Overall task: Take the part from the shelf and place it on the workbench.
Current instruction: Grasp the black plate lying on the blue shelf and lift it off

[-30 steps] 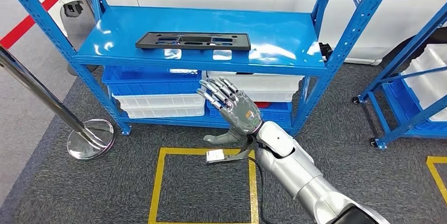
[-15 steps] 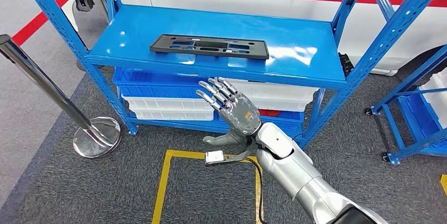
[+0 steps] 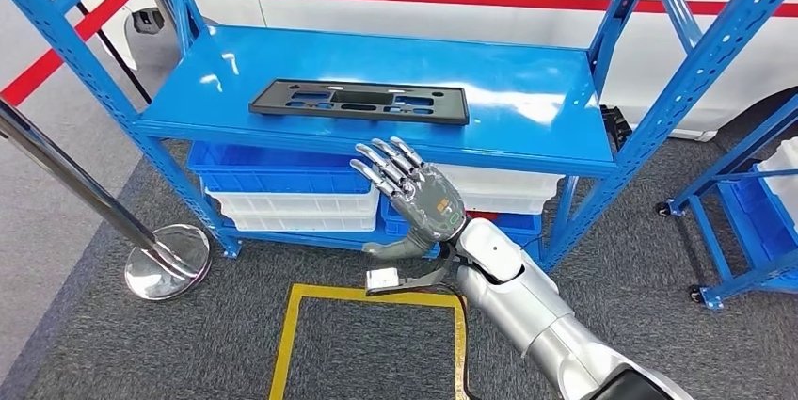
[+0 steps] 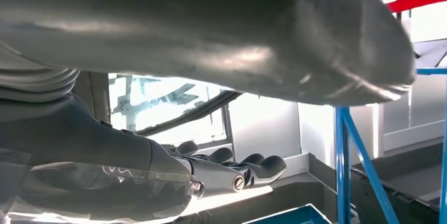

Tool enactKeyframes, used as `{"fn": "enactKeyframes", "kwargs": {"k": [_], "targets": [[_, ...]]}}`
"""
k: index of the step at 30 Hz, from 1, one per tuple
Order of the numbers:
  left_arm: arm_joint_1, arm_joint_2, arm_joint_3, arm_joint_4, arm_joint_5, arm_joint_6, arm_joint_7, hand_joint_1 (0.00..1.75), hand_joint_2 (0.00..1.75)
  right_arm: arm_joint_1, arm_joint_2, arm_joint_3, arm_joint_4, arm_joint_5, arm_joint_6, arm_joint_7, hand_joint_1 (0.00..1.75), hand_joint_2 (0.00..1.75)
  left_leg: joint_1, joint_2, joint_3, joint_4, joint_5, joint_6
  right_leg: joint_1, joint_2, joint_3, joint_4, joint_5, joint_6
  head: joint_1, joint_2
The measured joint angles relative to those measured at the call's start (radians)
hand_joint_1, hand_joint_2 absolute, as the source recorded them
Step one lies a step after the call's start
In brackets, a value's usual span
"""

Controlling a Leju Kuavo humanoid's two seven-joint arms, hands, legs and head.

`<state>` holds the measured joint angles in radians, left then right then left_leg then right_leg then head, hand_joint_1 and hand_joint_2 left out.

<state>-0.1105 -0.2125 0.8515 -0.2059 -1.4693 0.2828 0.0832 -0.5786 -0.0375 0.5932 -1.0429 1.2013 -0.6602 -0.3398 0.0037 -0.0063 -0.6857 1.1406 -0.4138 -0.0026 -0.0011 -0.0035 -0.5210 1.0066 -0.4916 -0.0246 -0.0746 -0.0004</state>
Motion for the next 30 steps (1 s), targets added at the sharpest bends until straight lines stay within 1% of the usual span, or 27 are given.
{"fn": "enactKeyframes", "kwargs": {"k": [1,2,5,6,7,8,10,11,12,13,14,15,16,17,18,19,20,21,22,23,24,25,26,27,28,29,30], "targets": [[-0.001,0.000,0.000,0.000,0.000,-0.001,0.000,0.00,0.00,0.000,0.000,0.000,0.000,0.001,0.000,0.001,0.00,0.00,-0.003,0.002,0.023,-0.061,0.022,0.005,0.001,0.000,0.007,0.000,-0.009,0.005,0.000,0.000],[-0.002,0.000,0.000,0.000,-0.001,-0.001,0.000,0.00,0.00,0.001,0.000,0.000,0.000,0.003,-0.001,0.002,0.00,0.00,-0.006,0.004,0.038,-0.098,0.030,0.010,0.002,0.000,0.011,-0.001,-0.015,0.010,0.000,0.000],[-0.004,0.000,0.000,0.000,-0.002,-0.002,0.001,0.00,0.00,0.002,0.000,0.000,-0.001,0.014,-0.002,0.005,0.00,0.00,-0.007,0.002,0.055,-0.128,0.015,0.026,0.004,-0.001,0.016,-0.001,-0.017,0.025,0.000,0.000],[-0.003,0.000,0.000,0.000,-0.003,-0.002,0.001,0.00,0.00,0.002,0.000,0.000,-0.001,0.018,-0.002,0.008,0.00,0.00,-0.005,0.001,0.065,-0.135,0.012,0.031,0.003,0.000,0.015,0.012,-0.018,0.029,0.000,0.000],[-0.003,-0.001,0.000,0.000,-0.004,-0.002,0.001,0.00,0.00,0.001,-0.001,0.000,-0.001,0.021,-0.003,0.010,0.00,0.00,-0.004,0.000,0.076,-0.142,0.009,0.036,0.001,0.000,0.001,0.041,-0.025,0.033,0.000,0.000],[-0.004,-0.001,0.000,0.000,-0.004,-0.002,0.001,0.00,0.00,0.000,-0.001,0.000,-0.001,0.023,-0.003,0.012,0.00,0.00,-0.002,-0.001,0.086,-0.147,0.006,0.039,-0.001,0.002,-0.027,0.090,-0.039,0.037,0.000,0.000],[-0.007,-0.002,0.000,0.000,-0.004,-0.002,0.001,0.00,0.00,0.002,-0.002,0.000,-0.001,0.026,-0.003,0.013,0.00,0.00,-0.003,-0.002,0.100,-0.149,-0.006,0.043,-0.004,0.003,-0.114,0.217,-0.082,0.046,0.000,0.000],[-0.007,-0.002,0.000,0.000,-0.004,-0.002,0.001,0.00,0.00,0.005,-0.003,0.000,0.000,0.027,-0.003,0.013,0.00,0.00,-0.003,-0.003,0.107,-0.149,-0.013,0.043,-0.006,0.003,-0.154,0.261,-0.093,0.049,0.000,0.000],[-0.006,-0.002,0.000,0.000,-0.004,-0.002,0.001,0.00,0.00,0.008,-0.004,0.000,0.000,0.028,-0.003,0.013,0.00,0.00,-0.003,-0.004,0.116,-0.149,-0.021,0.043,-0.007,0.003,-0.179,0.274,-0.087,0.051,0.000,0.000],[-0.005,-0.002,0.000,0.000,-0.004,-0.002,0.002,0.00,0.00,0.010,-0.005,0.000,0.000,0.029,-0.002,0.013,0.00,0.00,-0.003,-0.006,0.128,-0.149,-0.030,0.042,-0.009,0.003,-0.186,0.250,-0.057,0.052,0.000,0.000],[-0.004,-0.002,0.000,0.000,-0.004,-0.002,0.002,0.00,0.00,0.010,-0.006,0.000,0.000,0.029,-0.002,0.013,0.00,0.00,-0.003,-0.007,0.141,-0.149,-0.039,0.040,-0.010,0.003,-0.177,0.196,-0.009,0.050,0.000,0.000],[-0.004,-0.002,0.000,0.000,-0.004,-0.002,0.002,0.00,0.00,0.010,-0.006,0.000,0.001,0.029,-0.001,0.013,0.00,0.00,-0.003,-0.008,0.152,-0.149,-0.049,0.038,-0.011,0.003,-0.163,0.128,0.048,0.048,0.000,0.000],[-0.004,-0.002,0.000,0.001,-0.004,-0.003,0.002,0.00,0.00,0.009,-0.008,0.000,0.002,0.030,0.000,0.013,0.00,0.00,-0.003,-0.009,0.160,-0.148,-0.057,0.034,-0.009,0.002,-0.148,0.067,0.084,0.044,0.000,0.000],[-0.005,-0.002,0.000,0.002,-0.003,-0.004,0.002,0.00,0.00,0.009,-0.009,0.000,0.003,0.031,0.002,0.013,0.00,0.00,-0.004,-0.010,0.164,-0.147,-0.066,0.028,-0.005,0.002,-0.139,0.027,0.104,0.037,0.000,0.000],[-0.005,-0.002,0.000,0.002,-0.003,-0.005,0.002,0.00,0.00,0.008,-0.010,0.000,0.004,0.032,0.003,0.013,0.00,0.00,-0.004,-0.011,0.167,-0.145,-0.071,0.022,-0.001,0.002,-0.134,0.006,0.108,0.030,0.000,0.000],[-0.005,-0.002,0.000,0.003,-0.003,-0.005,0.002,0.00,0.00,0.007,-0.012,0.000,0.005,0.033,0.004,0.013,0.00,0.00,-0.004,-0.012,0.172,-0.142,-0.074,0.015,0.002,0.002,-0.129,0.001,0.098,0.022,0.000,0.000],[-0.006,-0.002,0.000,0.003,-0.003,-0.005,0.001,0.00,0.00,0.006,-0.012,0.000,0.005,0.034,0.004,0.013,0.00,0.00,-0.003,-0.012,0.175,-0.137,-0.079,0.008,0.002,0.003,-0.120,-0.001,0.097,0.013,0.000,0.000],[-0.006,-0.002,0.000,0.003,-0.003,-0.005,0.001,0.00,0.00,0.004,-0.013,0.000,0.005,0.034,0.004,0.013,0.00,0.00,-0.002,-0.011,0.177,-0.122,-0.083,0.003,0.001,0.003,-0.108,-0.005,0.092,0.006,0.000,0.000],[-0.007,-0.003,0.000,0.003,-0.003,-0.005,0.001,0.00,0.00,0.000,-0.013,0.000,0.006,0.034,0.004,0.013,0.00,0.00,-0.001,-0.009,0.169,-0.094,-0.092,-0.002,-0.001,0.003,-0.095,-0.007,0.085,-0.002,0.000,0.000],[-0.008,-0.003,0.000,0.003,-0.003,-0.005,0.001,0.00,0.00,-0.003,-0.014,0.000,0.006,0.034,0.004,0.013,0.00,0.00,0.001,-0.008,0.148,-0.047,-0.108,-0.006,-0.002,0.002,-0.082,-0.009,0.078,-0.007,0.000,0.000],[-0.008,-0.003,0.000,0.003,-0.003,-0.005,0.001,0.00,0.00,-0.006,-0.014,0.000,0.006,0.034,0.004,0.013,0.00,0.00,0.003,-0.007,0.114,0.017,-0.131,-0.009,-0.001,0.002,-0.072,-0.009,0.070,-0.012,0.000,0.000],[-0.009,-0.003,0.000,0.003,-0.003,-0.005,0.001,0.00,0.00,-0.007,-0.014,0.000,0.006,0.034,0.005,0.013,0.00,0.00,0.003,-0.006,0.070,0.082,-0.155,-0.013,0.000,0.002,-0.064,-0.009,0.062,-0.014,-0.001,0.000],[-0.008,-0.003,0.000,0.003,-0.003,-0.005,0.001,0.00,0.00,-0.006,-0.014,0.000,0.006,0.034,0.005,0.013,0.00,0.00,0.004,-0.006,0.030,0.133,-0.173,-0.015,0.002,0.003,-0.055,-0.009,0.054,-0.015,-0.001,0.000],[-0.007,-0.003,0.000,0.003,-0.003,-0.005,0.001,0.00,0.00,-0.005,-0.014,0.000,0.006,0.034,0.006,0.013,0.00,0.00,0.005,-0.005,0.002,0.154,-0.174,-0.015,0.002,0.003,-0.046,-0.009,0.045,-0.015,-0.001,0.000],[-0.005,-0.003,0.000,0.003,-0.002,-0.005,0.001,0.00,0.00,-0.005,-0.014,0.001,0.006,0.034,0.006,0.013,0.00,0.00,0.005,-0.005,-0.008,0.137,-0.153,-0.014,0.003,0.004,-0.034,-0.009,0.036,-0.014,-0.001,0.000],[-0.005,-0.002,0.000,0.003,-0.002,-0.005,0.001,0.00,0.00,-0.005,-0.014,0.001,0.006,0.034,0.006,0.013,0.00,0.00,0.005,-0.004,-0.002,0.087,-0.111,-0.011,0.003,0.004,-0.021,-0.009,0.026,-0.012,-0.001,0.000],[-0.004,-0.002,0.000,0.003,-0.002,-0.005,0.001,0.00,0.00,-0.005,-0.014,0.001,0.006,0.034,0.006,0.013,0.00,0.00,0.004,-0.002,0.014,0.017,-0.055,-0.006,0.004,0.004,-0.008,-0.009,0.016,-0.010,0.000,0.000]]}}
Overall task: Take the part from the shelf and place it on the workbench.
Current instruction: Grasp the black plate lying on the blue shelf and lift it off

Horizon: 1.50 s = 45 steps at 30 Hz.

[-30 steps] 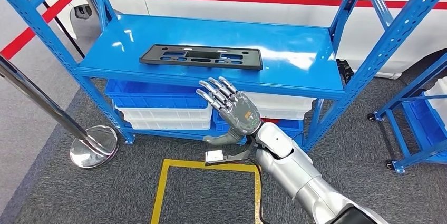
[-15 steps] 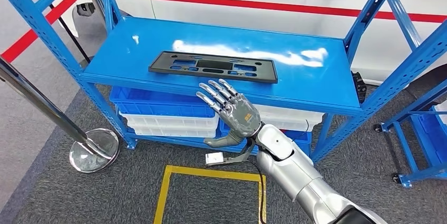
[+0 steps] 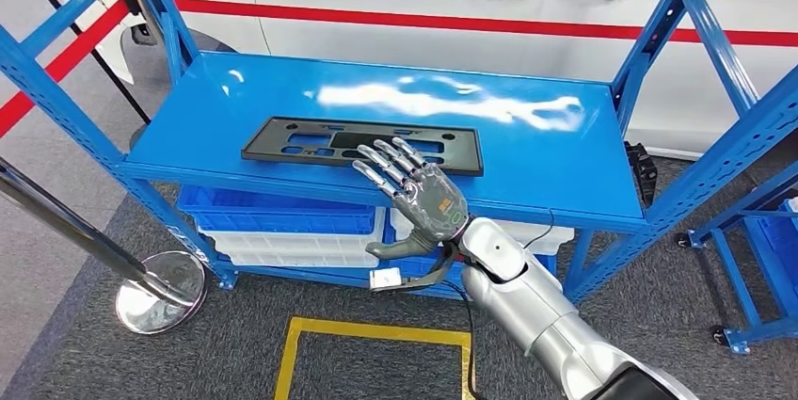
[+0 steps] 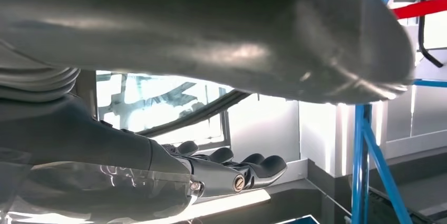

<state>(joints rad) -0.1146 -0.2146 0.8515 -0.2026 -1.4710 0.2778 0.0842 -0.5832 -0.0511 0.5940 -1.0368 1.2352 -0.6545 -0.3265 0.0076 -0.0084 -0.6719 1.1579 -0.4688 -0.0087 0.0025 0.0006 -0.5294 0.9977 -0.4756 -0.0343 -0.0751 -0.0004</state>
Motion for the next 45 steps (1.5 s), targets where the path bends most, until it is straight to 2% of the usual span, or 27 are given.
{"fn": "enactKeyframes", "kwargs": {"k": [1,2,3,7,8,10,12,13,14,15,17,19,22,24,27,28,29,30,32,34,37,38,40,42,43,44,45], "targets": [[0.000,0.000,0.000,0.000,0.000,0.000,0.000,0.00,0.00,0.000,0.000,0.000,0.000,0.000,0.000,0.000,0.00,0.00,-0.003,0.002,0.015,-0.063,0.039,0.005,0.001,-0.001,0.011,0.001,-0.010,0.004,0.000,0.000],[0.000,0.000,0.000,0.000,0.000,0.000,-0.001,0.00,0.00,-0.001,0.000,0.000,0.001,0.000,0.001,0.000,0.00,0.00,-0.007,0.004,0.028,-0.108,0.065,0.011,0.001,-0.001,0.016,0.001,-0.018,0.008,0.000,0.000],[-0.001,0.000,0.000,0.000,0.000,-0.001,-0.002,0.00,0.00,-0.001,0.000,0.000,0.002,0.001,0.002,0.000,0.00,0.00,-0.011,0.006,0.033,-0.134,0.076,0.018,0.002,-0.002,0.019,0.003,-0.023,0.014,0.000,0.000],[0.000,0.000,0.000,0.000,0.002,-0.001,-0.005,0.00,0.00,-0.004,0.000,0.002,0.002,0.004,0.003,0.000,0.00,0.00,-0.011,0.004,0.054,-0.155,0.066,0.040,0.003,-0.002,0.023,0.016,-0.030,0.033,0.000,0.000],[0.000,-0.001,0.000,0.000,0.002,-0.001,-0.005,0.00,0.00,-0.006,0.000,0.002,0.002,0.004,0.004,0.000,0.00,0.00,-0.009,0.003,0.063,-0.160,0.065,0.043,0.001,-0.002,0.012,0.040,-0.035,0.036,0.000,0.000],[-0.004,-0.002,0.000,0.000,0.002,-0.002,-0.006,0.00,0.00,-0.010,0.000,0.002,0.004,0.004,0.009,0.000,0.00,0.00,-0.008,0.002,0.077,-0.166,0.058,0.049,-0.003,-0.001,-0.045,0.136,-0.061,0.042,0.000,0.000],[-0.007,-0.002,0.000,0.000,0.004,-0.002,-0.006,0.00,0.00,-0.010,-0.001,0.002,0.010,0.009,0.018,0.003,0.00,0.87,-0.008,0.001,0.089,-0.166,0.047,0.052,-0.008,0.000,-0.130,0.249,-0.102,0.050,0.000,0.000],[-0.006,-0.002,0.000,0.000,0.005,-0.003,-0.006,0.00,0.00,-0.009,-0.001,0.002,0.014,0.014,0.023,0.006,0.00,1.31,-0.008,0.000,0.097,-0.166,0.040,0.052,-0.010,-0.001,-0.161,0.276,-0.108,0.055,0.000,0.000],[-0.005,-0.002,0.000,0.000,0.006,-0.003,-0.004,0.00,0.00,-0.009,-0.002,0.003,0.019,0.023,0.028,0.013,0.00,1.75,-0.008,-0.002,0.107,-0.165,0.032,0.050,-0.013,-0.001,-0.176,0.268,-0.093,0.058,0.000,0.000],[-0.005,-0.002,0.000,0.000,0.008,-0.004,-0.002,0.00,0.00,-0.012,-0.002,0.003,0.025,0.033,0.034,0.021,0.00,1.75,-0.008,-0.003,0.118,-0.164,0.024,0.049,-0.014,-0.001,-0.173,0.226,-0.055,0.059,0.000,0.000],[-0.004,-0.004,0.000,0.001,0.013,-0.003,0.001,0.00,0.00,-0.021,-0.002,0.004,0.041,0.061,0.048,0.045,0.00,1.75,-0.008,-0.005,0.138,-0.162,0.007,0.043,-0.014,0.000,-0.142,0.095,0.044,0.053,0.000,0.000],[-0.005,-0.006,0.001,0.002,0.023,-0.003,-0.001,0.00,0.00,-0.033,-0.001,0.006,0.063,0.095,0.068,0.073,0.00,1.75,-0.008,-0.007,0.145,-0.162,-0.006,0.034,-0.007,0.001,-0.122,0.020,0.083,0.041,0.000,0.000],[-0.005,-0.008,0.003,0.003,0.035,-0.004,-0.005,0.00,0.00,-0.052,0.002,0.010,0.093,0.162,0.098,0.128,0.00,1.75,-0.007,-0.008,0.150,-0.149,-0.013,0.014,-0.004,0.000,-0.108,0.005,0.085,0.023,0.000,0.000],[-0.005,-0.008,0.004,0.003,0.037,-0.004,-0.006,0.00,0.00,-0.069,0.006,0.016,0.111,0.202,0.112,0.162,0.00,1.75,-0.005,-0.005,0.133,-0.103,-0.041,0.006,-0.008,-0.001,-0.095,-0.001,0.083,0.013,0.000,0.000],[-0.006,-0.009,0.004,0.003,0.035,-0.005,-0.008,0.00,0.00,-0.093,0.009,0.035,0.147,0.274,0.145,0.224,0.00,1.75,-0.001,-0.002,0.029,0.081,-0.125,-0.002,-0.006,-0.003,-0.089,-0.002,0.076,0.003,0.000,0.000],[-0.006,-0.009,0.004,0.003,0.034,-0.006,-0.007,0.00,0.00,-0.098,0.009,0.048,0.163,0.298,0.161,0.254,0.00,1.75,0.000,-0.002,-0.001,0.124,-0.136,-0.004,-0.005,-0.003,-0.088,-0.002,0.074,0.002,0.000,0.000],[-0.005,-0.008,0.004,0.003,0.032,-0.007,-0.007,0.00,0.00,-0.103,0.008,0.065,0.179,0.315,0.177,0.282,0.00,1.75,0.002,-0.002,-0.012,0.128,-0.124,-0.006,-0.005,-0.003,-0.087,-0.001,0.073,0.003,0.000,0.000],[-0.005,-0.008,0.005,0.003,0.031,-0.008,-0.006,0.00,0.00,-0.109,0.007,0.085,0.195,0.325,0.194,0.307,0.00,1.75,0.003,-0.001,-0.006,0.095,-0.095,-0.008,-0.005,-0.002,-0.085,0.000,0.071,0.004,0.000,0.000],[-0.006,-0.008,0.005,0.003,0.030,-0.009,-0.005,0.00,0.00,-0.129,0.006,0.128,0.227,0.331,0.232,0.335,0.00,1.75,0.006,0.002,0.042,-0.037,-0.012,-0.010,-0.006,0.000,-0.081,0.003,0.067,0.009,0.000,0.000],[-0.010,-0.007,0.005,0.003,0.030,-0.010,-0.003,0.00,0.00,-0.154,0.006,0.166,0.264,0.333,0.273,0.344,0.07,1.75,0.004,0.004,0.075,-0.129,0.024,-0.002,-0.004,0.001,-0.082,0.008,0.064,0.019,0.000,0.000],[-0.010,-0.007,0.005,0.003,0.030,-0.010,0.000,0.00,0.00,-0.186,0.008,0.195,0.308,0.334,0.320,0.350,0.43,1.75,0.002,0.004,0.084,-0.147,0.034,0.021,-0.003,0.001,-0.082,0.011,0.061,0.036,0.000,0.000],[-0.010,-0.007,0.006,0.003,0.030,-0.010,0.000,0.00,0.00,-0.194,0.008,0.200,0.319,0.334,0.333,0.352,0.47,1.75,0.003,0.004,0.087,-0.150,0.038,0.027,-0.004,0.000,-0.083,0.018,0.054,0.041,0.000,0.000],[-0.011,-0.008,0.006,0.003,0.030,-0.010,0.000,0.00,0.00,-0.203,0.008,0.208,0.340,0.335,0.350,0.353,0.96,1.75,0.005,0.004,0.089,-0.157,0.044,0.037,-0.007,0.000,-0.113,0.088,0.008,0.050,0.000,0.000],[-0.011,-0.008,0.006,0.003,0.030,-0.010,0.000,0.00,0.00,-0.205,0.008,0.214,0.360,0.336,0.358,0.353,1.52,1.75,0.004,0.003,0.087,-0.157,0.045,0.040,-0.009,0.000,-0.174,0.221,-0.058,0.055,0.000,0.000],[-0.010,-0.007,0.006,0.003,0.030,-0.010,0.001,0.00,0.00,-0.205,0.008,0.217,0.367,0.336,0.359,0.353,1.57,1.75,0.003,0.003,0.087,-0.157,0.045,0.041,-0.009,0.000,-0.199,0.274,-0.076,0.056,0.000,0.000],[-0.010,-0.007,0.006,0.003,0.030,-0.010,0.001,0.00,0.00,-0.204,0.008,0.220,0.373,0.336,0.359,0.353,1.55,1.75,0.002,0.003,0.086,-0.156,0.045,0.041,-0.010,0.000,-0.209,0.297,-0.076,0.057,0.000,0.000],[-0.009,-0.007,0.006,0.003,0.030,-0.010,0.001,0.00,0.00,-0.204,0.009,0.222,0.377,0.335,0.354,0.351,1.48,1.75,0.002,0.002,0.086,-0.155,0.045,0.041,-0.009,0.000,-0.198,0.277,-0.057,0.055,0.000,0.000]]}}
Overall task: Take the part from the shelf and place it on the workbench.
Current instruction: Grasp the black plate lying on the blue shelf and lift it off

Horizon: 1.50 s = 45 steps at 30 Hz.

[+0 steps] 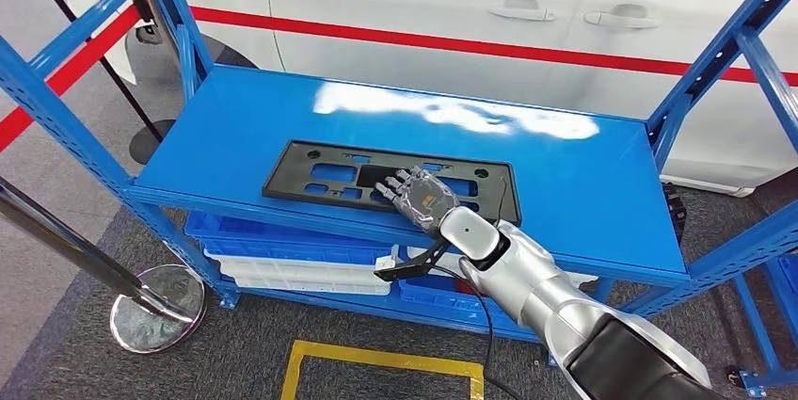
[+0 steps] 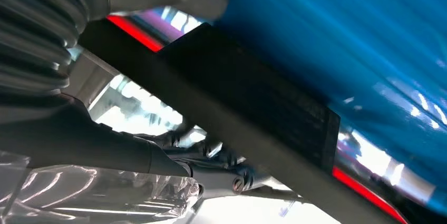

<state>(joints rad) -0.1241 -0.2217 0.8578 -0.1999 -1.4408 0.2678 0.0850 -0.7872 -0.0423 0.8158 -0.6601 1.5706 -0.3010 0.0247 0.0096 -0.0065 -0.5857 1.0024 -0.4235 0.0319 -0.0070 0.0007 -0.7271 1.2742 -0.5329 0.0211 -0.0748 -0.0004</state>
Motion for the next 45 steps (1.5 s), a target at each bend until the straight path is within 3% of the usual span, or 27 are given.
{"fn": "enactKeyframes", "kwargs": {"k": [3,5,8,9,11,13,14,15,17,19,22,24,26,28,29,30,31,33,35,38,40,43,44,45], "targets": [[-0.001,-0.001,0.000,0.000,0.000,0.000,0.000,0.00,0.00,-0.002,0.001,-0.001,0.002,-0.006,-0.035,-0.014,1.39,1.75,-0.002,-0.002,0.002,0.002,-0.002,-0.004,0.004,0.000,0.107,-0.203,0.087,-0.012,0.000,0.000],[-0.001,-0.001,0.000,0.000,-0.002,-0.001,-0.002,0.00,0.00,0.000,0.004,-0.004,-0.003,-0.009,-0.059,-0.026,1.43,1.75,-0.004,-0.002,0.001,0.003,-0.003,-0.012,0.009,0.000,0.140,-0.269,0.101,-0.019,0.000,0.000],[-0.001,-0.002,0.000,0.000,-0.006,-0.002,-0.012,0.00,0.00,0.015,0.006,-0.017,-0.027,-0.022,-0.097,-0.053,1.50,1.75,-0.005,-0.002,0.000,0.006,-0.007,-0.028,0.007,0.000,0.143,-0.280,0.105,-0.031,0.000,0.000],[-0.001,-0.002,0.000,0.000,-0.006,-0.002,-0.015,0.00,0.00,0.020,0.006,-0.022,-0.036,-0.031,-0.107,-0.065,1.56,1.75,-0.005,-0.002,-0.008,0.026,-0.021,-0.033,0.004,-0.001,0.146,-0.284,0.108,-0.037,0.000,0.000],[-0.001,-0.001,0.000,0.000,-0.007,-0.002,-0.020,0.00,0.00,0.038,0.007,-0.033,-0.058,-0.080,-0.131,-0.113,1.66,1.75,-0.002,0.000,-0.054,0.128,-0.078,-0.039,0.002,-0.003,0.149,-0.289,0.110,-0.044,0.000,0.000],[0.000,-0.001,0.000,0.000,-0.007,-0.001,-0.025,0.00,0.00,0.081,0.006,-0.064,-0.109,-0.217,-0.162,-0.224,1.71,1.75,0.001,0.000,-0.119,0.260,-0.132,-0.045,0.004,-0.004,0.148,-0.287,0.108,-0.047,0.000,0.000],[0.001,-0.001,0.000,0.000,-0.007,0.000,-0.028,0.00,0.00,0.109,0.006,-0.087,-0.151,-0.311,-0.172,-0.294,1.71,1.75,0.002,0.000,-0.135,0.291,-0.134,-0.047,0.004,-0.004,0.148,-0.285,0.106,-0.047,0.000,0.000],[0.001,-0.001,0.000,0.000,-0.006,0.001,-0.030,0.00,0.00,0.139,0.005,-0.112,-0.204,-0.412,-0.171,-0.361,1.71,1.75,0.002,0.000,-0.134,0.283,-0.117,-0.048,0.004,-0.004,0.148,-0.282,0.103,-0.047,0.000,0.000],[0.001,-0.001,0.000,0.000,-0.007,0.008,-0.033,0.00,0.87,0.184,0.004,-0.159,-0.327,-0.592,-0.149,-0.454,1.69,1.75,0.003,0.001,-0.083,0.166,-0.046,-0.046,0.003,-0.003,0.150,-0.273,0.094,-0.042,0.000,0.000],[0.000,-0.001,0.000,0.000,-0.007,0.016,-0.034,0.00,1.75,0.205,0.001,-0.200,-0.438,-0.714,-0.122,-0.501,1.68,1.75,0.001,0.002,-0.031,0.052,-0.005,-0.040,0.005,-0.002,0.147,-0.263,0.085,-0.033,0.000,0.000],[0.001,-0.001,-0.002,0.000,-0.012,0.046,-0.027,0.00,1.75,0.233,-0.010,-0.245,-0.562,-0.883,-0.070,-0.574,1.67,1.75,-0.003,-0.001,-0.022,0.024,-0.005,-0.022,0.007,-0.002,0.142,-0.260,0.083,-0.018,0.000,0.000],[0.003,-0.001,-0.004,0.000,-0.015,0.079,-0.020,0.00,1.75,0.250,-0.019,-0.271,-0.653,-1.035,-0.009,-0.621,1.67,1.75,-0.003,-0.002,-0.020,0.017,-0.001,-0.010,0.003,-0.002,0.134,-0.242,0.068,-0.007,0.000,0.000],[0.002,-0.001,-0.004,0.000,-0.015,0.110,-0.017,0.00,1.75,0.261,-0.030,-0.298,-0.748,-1.174,0.064,-0.637,1.65,1.75,-0.002,-0.001,-0.019,0.012,0.001,-0.001,0.001,-0.001,0.093,-0.154,0.016,0.000,0.000,0.000],[0.002,0.000,-0.004,0.000,-0.015,0.133,-0.018,0.00,1.75,0.276,-0.040,-0.322,-0.833,-1.279,0.138,-0.638,1.65,1.75,-0.004,-0.001,-0.019,0.012,0.000,0.004,0.001,-0.001,0.027,-0.021,-0.040,0.006,0.000,0.000],[0.002,0.000,-0.004,0.000,-0.015,0.145,-0.019,0.00,1.75,0.287,-0.044,-0.330,-0.872,-1.324,0.178,-0.639,1.66,1.75,-0.004,-0.001,-0.019,0.013,-0.001,0.004,0.000,-0.001,0.004,0.021,-0.048,0.007,0.000,0.000],[0.002,0.000,-0.004,0.000,-0.015,0.157,-0.021,0.00,1.75,0.298,-0.048,-0.336,-0.909,-1.364,0.220,-0.639,1.66,1.75,-0.005,-0.002,-0.018,0.014,-0.002,0.004,0.000,-0.001,-0.001,0.025,-0.036,0.007,0.000,0.000],[0.002,0.000,-0.005,0.000,-0.016,0.168,-0.023,0.00,1.75,0.308,-0.049,-0.339,-0.944,-1.397,0.255,-0.638,1.66,1.75,-0.005,-0.002,-0.017,0.014,-0.003,0.004,0.000,-0.001,0.012,-0.009,-0.008,0.005,0.000,0.000],[0.002,0.000,-0.006,0.000,-0.018,0.184,-0.025,0.00,1.75,0.323,-0.050,-0.343,-1.010,-1.442,0.302,-0.638,1.66,1.75,-0.006,-0.003,-0.015,0.016,-0.006,0.000,0.002,-0.001,0.078,-0.150,0.061,-0.002,0.000,0.000],[0.001,-0.001,-0.008,0.000,-0.020,0.191,-0.025,0.00,1.75,0.331,-0.051,-0.344,-1.056,-1.456,0.317,-0.638,1.66,1.75,-0.009,-0.004,-0.014,0.017,-0.009,-0.007,0.007,0.000,0.122,-0.245,0.092,-0.011,0.000,0.000],[-0.001,-0.001,-0.009,0.000,-0.023,0.193,-0.025,0.00,1.75,0.343,-0.053,-0.347,-1.096,-1.461,0.324,-0.638,1.65,1.75,-0.008,-0.003,-0.014,0.018,-0.012,-0.022,0.009,0.000,0.128,-0.262,0.093,-0.026,0.000,0.000],[-0.001,-0.001,-0.010,0.000,-0.023,0.196,-0.025,0.00,1.75,0.347,-0.054,-0.348,-1.114,-1.464,0.327,-0.638,1.64,1.75,-0.008,-0.001,-0.027,0.053,-0.039,-0.032,0.004,-0.001,0.134,-0.270,0.097,-0.038,0.000,0.000],[-0.001,-0.001,-0.010,0.000,-0.014,0.224,-0.025,0.00,1.75,0.363,-0.054,-0.348,-1.131,-1.457,0.332,-0.638,1.64,1.75,-0.003,0.000,-0.105,0.231,-0.129,-0.043,0.004,-0.004,0.138,-0.272,0.096,-0.047,0.000,0.000],[-0.002,-0.001,-0.010,0.000,-0.007,0.240,-0.026,0.00,1.75,0.375,-0.054,-0.348,-1.136,-1.450,0.333,-0.638,1.64,1.75,-0.002,0.000,-0.129,0.282,-0.145,-0.045,0.005,-0.004,0.138,-0.272,0.096,-0.048,0.000,0.000],[-0.002,-0.001,-0.010,0.000,0.000,0.256,-0.029,0.00,1.75,0.389,-0.054,-0.348,-1.142,-1.445,0.333,-0.639,1.64,1.75,-0.002,0.000,-0.135,0.296,-0.141,-0.046,0.005,-0.005,0.138,-0.271,0.095,-0.048,0.000,0.000]]}}
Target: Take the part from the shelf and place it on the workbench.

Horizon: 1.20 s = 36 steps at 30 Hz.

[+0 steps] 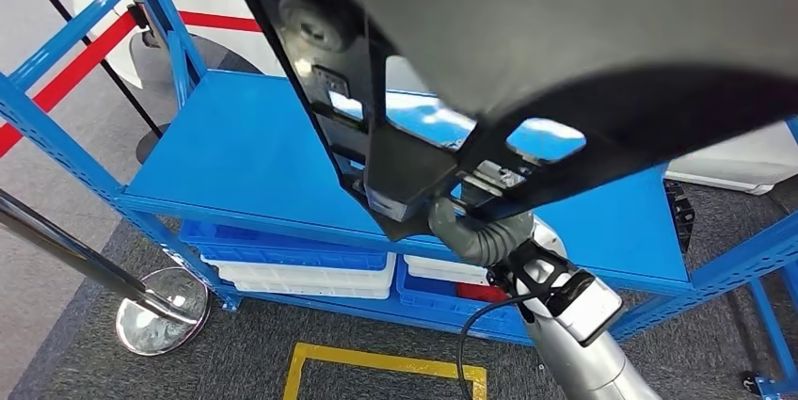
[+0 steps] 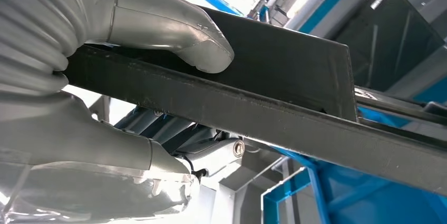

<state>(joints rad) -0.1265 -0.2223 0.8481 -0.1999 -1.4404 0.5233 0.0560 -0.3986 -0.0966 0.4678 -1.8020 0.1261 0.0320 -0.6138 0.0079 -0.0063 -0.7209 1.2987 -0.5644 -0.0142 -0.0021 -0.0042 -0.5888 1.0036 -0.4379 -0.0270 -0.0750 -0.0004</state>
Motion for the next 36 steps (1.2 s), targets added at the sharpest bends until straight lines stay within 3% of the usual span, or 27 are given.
{"fn": "enactKeyframes", "kwargs": {"k": [1,3,5,8,10,13,15,16,18,20,24,26,28,30,31,32,34,36], "targets": [[-0.001,0.000,0.001,0.000,0.010,0.011,-0.007,0.00,1.75,0.012,0.000,0.000,-0.005,0.003,0.000,0.000,1.64,1.75,0.001,0.000,0.014,-0.027,0.023,0.000,0.000,0.000,0.001,0.001,-0.001,0.001,0.000,0.000],[-0.002,0.001,0.008,0.000,0.042,-0.004,-0.048,0.00,1.75,0.028,-0.001,-0.001,-0.010,0.001,0.003,-0.001,1.64,1.75,0.001,0.001,0.079,-0.158,0.088,0.006,0.000,0.002,0.002,0.005,-0.005,0.005,0.000,0.000],[-0.004,0.002,0.023,0.000,0.072,-0.065,-0.109,0.00,1.75,0.032,-0.002,-0.003,-0.010,-0.006,0.012,-0.002,1.64,1.75,-0.002,0.001,0.127,-0.258,0.118,0.014,0.002,0.004,-0.001,0.012,-0.008,0.013,0.000,0.000],[-0.006,-0.001,0.035,0.000,0.085,-0.134,-0.148,0.00,1.75,0.033,-0.003,-0.008,-0.003,-0.010,0.024,-0.002,1.64,1.75,-0.004,-0.002,0.134,-0.280,0.120,0.029,0.003,0.005,-0.004,0.012,-0.007,0.029,0.000,0.000],[-0.006,-0.004,0.043,0.000,0.090,-0.154,-0.148,0.00,1.75,0.033,-0.004,-0.013,0.002,-0.012,0.030,-0.002,1.64,1.75,-0.002,-0.001,0.139,-0.290,0.127,0.041,0.000,0.005,-0.013,0.036,-0.027,0.040,0.000,0.000],[-0.007,-0.006,0.053,0.000,0.101,-0.172,-0.132,0.00,1.75,0.040,-0.006,-0.018,0.009,-0.027,0.040,-0.001,1.64,1.75,0.000,0.000,0.140,-0.295,0.132,0.050,-0.005,0.005,-0.091,0.202,-0.114,0.054,0.000,0.000],[-0.005,-0.006,0.060,0.000,0.108,-0.179,-0.118,0.00,1.75,0.049,-0.006,-0.020,0.017,-0.043,0.051,0.006,1.64,1.75,-0.001,0.000,0.138,-0.293,0.133,0.050,-0.008,0.005,-0.132,0.287,-0.138,0.060,0.000,0.000],[-0.004,-0.006,0.066,0.000,0.111,-0.182,-0.113,0.00,1.75,0.051,-0.006,-0.020,0.021,-0.050,0.058,0.012,1.64,1.75,0.000,-0.001,0.137,-0.291,0.133,0.049,-0.010,0.005,-0.125,0.274,-0.121,0.061,0.000,0.000],[-0.003,-0.006,0.073,0.000,0.113,-0.187,-0.107,0.00,1.75,0.049,-0.006,-0.022,0.029,-0.057,0.064,0.029,1.64,1.75,0.000,-0.002,0.137,-0.286,0.131,0.046,-0.013,0.005,-0.063,0.152,-0.056,0.059,0.000,0.000],[-0.004,-0.006,0.075,0.000,0.112,-0.189,-0.101,0.00,1.75,0.041,-0.006,-0.026,0.037,-0.061,0.064,0.041,1.64,1.75,-0.003,-0.005,0.132,-0.280,0.130,0.038,-0.010,0.006,-0.010,0.044,-0.016,0.051,0.000,0.000],[-0.004,-0.006,0.075,0.000,0.102,-0.193,-0.090,0.00,1.75,0.034,-0.006,-0.039,0.055,-0.068,0.062,0.054,1.64,1.75,-0.004,-0.006,0.121,-0.275,0.131,0.016,-0.007,0.006,-0.009,0.016,0.000,0.026,0.000,0.000],[-0.005,-0.006,0.075,0.000,0.098,-0.194,-0.086,0.00,1.75,0.033,-0.006,-0.042,0.061,-0.070,0.062,0.055,1.64,1.75,-0.002,-0.004,0.101,-0.225,0.085,0.008,-0.010,0.001,-0.015,0.009,0.012,0.010,0.000,0.000],[-0.006,-0.006,0.075,0.000,0.094,-0.197,-0.084,0.00,1.75,0.032,-0.005,-0.043,0.064,-0.072,0.063,0.056,1.64,1.75,0.000,-0.002,0.057,-0.101,0.001,0.004,-0.007,-0.003,-0.027,0.009,0.022,0.001,0.000,0.000],[-0.006,-0.006,0.075,0.000,0.090,-0.199,-0.083,0.00,1.75,0.032,-0.005,-0.043,0.067,-0.072,0.064,0.059,1.64,1.75,0.002,-0.002,0.029,0.003,-0.049,0.001,-0.002,-0.005,-0.044,0.011,0.034,-0.002,0.000,0.000],[-0.006,-0.006,0.075,0.000,0.089,-0.200,-0.083,0.00,1.75,0.032,-0.005,-0.043,0.068,-0.072,0.065,0.062,1.64,1.75,0.002,-0.002,0.041,0.004,-0.047,0.002,-0.001,-0.006,-0.053,0.013,0.040,-0.001,0.000,0.000],[-0.006,-0.006,0.075,0.000,0.089,-0.200,-0.082,0.00,1.75,0.032,-0.005,-0.043,0.068,-0.072,0.066,0.066,1.64,1.75,0.003,-0.001,0.074,-0.037,-0.029,0.003,0.001,-0.006,-0.062,0.015,0.047,0.000,0.000,0.000],[-0.008,-0.006,0.075,0.000,0.090,-0.201,-0.081,0.00,1.75,0.032,-0.005,-0.043,0.068,-0.072,0.068,0.072,1.64,1.75,0.001,-0.001,0.169,-0.184,0.016,0.010,0.003,-0.005,-0.077,0.021,0.059,0.006,0.000,0.000],[-0.010,-0.006,0.075,0.000,0.092,-0.200,-0.081,0.00,1.75,0.030,-0.005,-0.044,0.068,-0.073,0.069,0.076,1.64,1.75,-0.004,-0.001,0.217,-0.273,0.039,0.019,0.003,-0.006,-0.085,0.023,0.072,0.018,0.000,0.000]]}}
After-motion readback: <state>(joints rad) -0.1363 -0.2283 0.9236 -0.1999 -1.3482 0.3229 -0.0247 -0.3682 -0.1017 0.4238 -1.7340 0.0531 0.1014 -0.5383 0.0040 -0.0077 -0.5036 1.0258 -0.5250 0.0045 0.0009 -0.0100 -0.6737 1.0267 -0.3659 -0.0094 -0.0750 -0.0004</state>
